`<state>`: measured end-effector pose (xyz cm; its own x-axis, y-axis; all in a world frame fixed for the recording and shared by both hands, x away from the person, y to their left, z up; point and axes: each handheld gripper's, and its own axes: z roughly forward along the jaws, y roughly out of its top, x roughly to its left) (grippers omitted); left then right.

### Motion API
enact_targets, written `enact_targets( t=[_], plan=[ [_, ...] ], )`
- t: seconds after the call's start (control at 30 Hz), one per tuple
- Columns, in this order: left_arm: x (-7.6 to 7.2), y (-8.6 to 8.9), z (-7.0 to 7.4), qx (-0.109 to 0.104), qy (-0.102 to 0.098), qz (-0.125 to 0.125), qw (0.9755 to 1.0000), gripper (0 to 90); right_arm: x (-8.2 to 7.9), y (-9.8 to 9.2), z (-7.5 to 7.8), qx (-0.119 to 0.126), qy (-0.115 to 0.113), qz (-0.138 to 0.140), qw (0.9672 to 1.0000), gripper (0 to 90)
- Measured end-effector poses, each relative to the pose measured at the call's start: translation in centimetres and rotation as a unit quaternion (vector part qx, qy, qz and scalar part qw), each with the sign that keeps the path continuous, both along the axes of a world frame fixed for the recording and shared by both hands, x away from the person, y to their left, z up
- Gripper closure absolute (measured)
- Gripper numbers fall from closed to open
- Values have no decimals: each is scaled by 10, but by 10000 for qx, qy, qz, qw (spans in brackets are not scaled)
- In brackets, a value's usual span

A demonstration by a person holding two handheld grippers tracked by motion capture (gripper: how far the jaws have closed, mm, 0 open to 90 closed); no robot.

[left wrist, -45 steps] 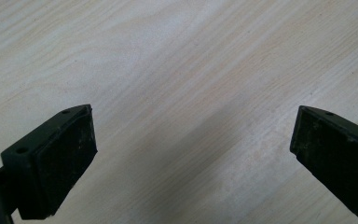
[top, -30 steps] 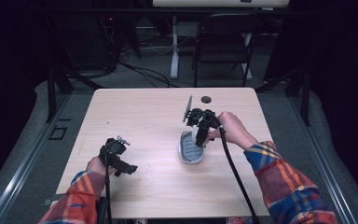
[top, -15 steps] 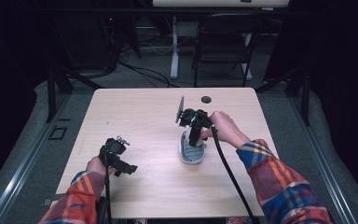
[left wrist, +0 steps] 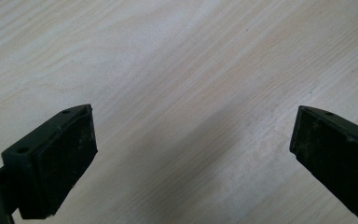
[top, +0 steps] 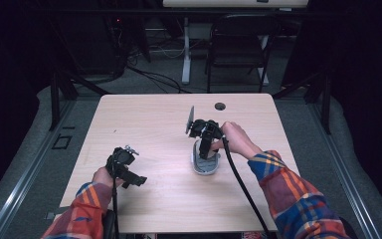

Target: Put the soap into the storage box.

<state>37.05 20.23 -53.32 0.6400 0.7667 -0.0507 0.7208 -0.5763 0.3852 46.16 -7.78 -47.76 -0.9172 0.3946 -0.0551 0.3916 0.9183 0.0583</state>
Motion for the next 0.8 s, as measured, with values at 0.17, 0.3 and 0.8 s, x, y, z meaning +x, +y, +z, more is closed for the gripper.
enact_targets(
  t=[0.17,0.3,0.8],
  plan=[
    [0,0,0,-7,-31,18,10000,4,0,1,-7,-51,29,7,10000,241],
    [0,0,0,-10,-28,14,10000,4,1,3,-11,-89,8,11,10000,241],
    [0,0,1,-18,-30,26,10000,4,1,7,-22,-178,-9,-14,9998,240]
  ],
)
